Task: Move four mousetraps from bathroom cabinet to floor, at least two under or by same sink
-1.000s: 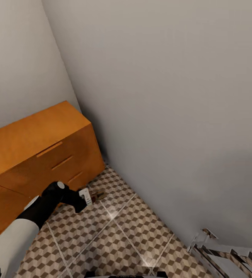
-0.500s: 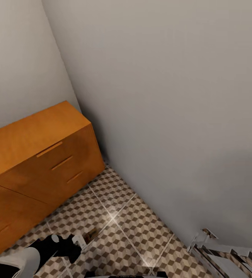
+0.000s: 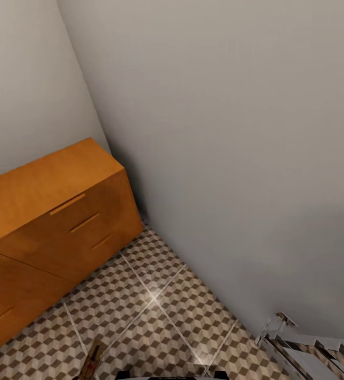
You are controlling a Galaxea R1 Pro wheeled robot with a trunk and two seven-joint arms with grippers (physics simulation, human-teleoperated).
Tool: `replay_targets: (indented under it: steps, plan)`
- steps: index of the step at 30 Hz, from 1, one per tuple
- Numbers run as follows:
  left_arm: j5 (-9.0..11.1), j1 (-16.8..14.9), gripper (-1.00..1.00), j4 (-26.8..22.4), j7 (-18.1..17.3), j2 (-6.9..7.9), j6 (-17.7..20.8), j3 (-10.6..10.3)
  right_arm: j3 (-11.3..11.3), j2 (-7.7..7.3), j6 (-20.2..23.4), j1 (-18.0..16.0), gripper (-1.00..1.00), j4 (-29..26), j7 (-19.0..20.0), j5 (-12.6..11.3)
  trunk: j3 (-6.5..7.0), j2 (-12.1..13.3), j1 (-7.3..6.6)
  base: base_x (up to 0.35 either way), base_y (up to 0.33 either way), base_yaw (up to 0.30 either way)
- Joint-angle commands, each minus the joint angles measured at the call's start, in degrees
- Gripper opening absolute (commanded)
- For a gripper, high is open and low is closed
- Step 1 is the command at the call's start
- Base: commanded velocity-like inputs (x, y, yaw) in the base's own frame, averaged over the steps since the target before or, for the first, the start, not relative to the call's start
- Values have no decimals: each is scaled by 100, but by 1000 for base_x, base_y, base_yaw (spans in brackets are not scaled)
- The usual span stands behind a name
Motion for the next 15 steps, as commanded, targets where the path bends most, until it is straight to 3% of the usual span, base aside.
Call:
replay_targets:
  steps: [1,3,6,8,11,15]
  plan:
    - [268,116,-100,21,49,3,-178,-31,51,4,-20,-4,100,2,-31,-37,-7,-9,4,0,0,0]
    - [660,257,-100,22,94,9,-360,-27,51,6,-22,-4,100,-5,-40,-35,-7,-9,4,0,0,0]
    - [1502,423,-100,26,124,14,-832,-28,53,7,-23,-4,100,-16,-52,-33,-7,-9,4,0,0,0]
    - [1824,507,-100,29,139,15,-1105,-25,48,8,-26,-4,100,-21,-55,-32,-7,-9,4,0,0,0]
    - [1979,613,-100,28,165,16,-1258,-23,45,8,-35,-4,100,-64,-61,-28,-7,-9,4,0,0,0]
    - [2042,728,-100,27,186,16,-1450,-23,44,6,-42,-4,100,-315,-111,-24,-7,-9,4,0,0,0]
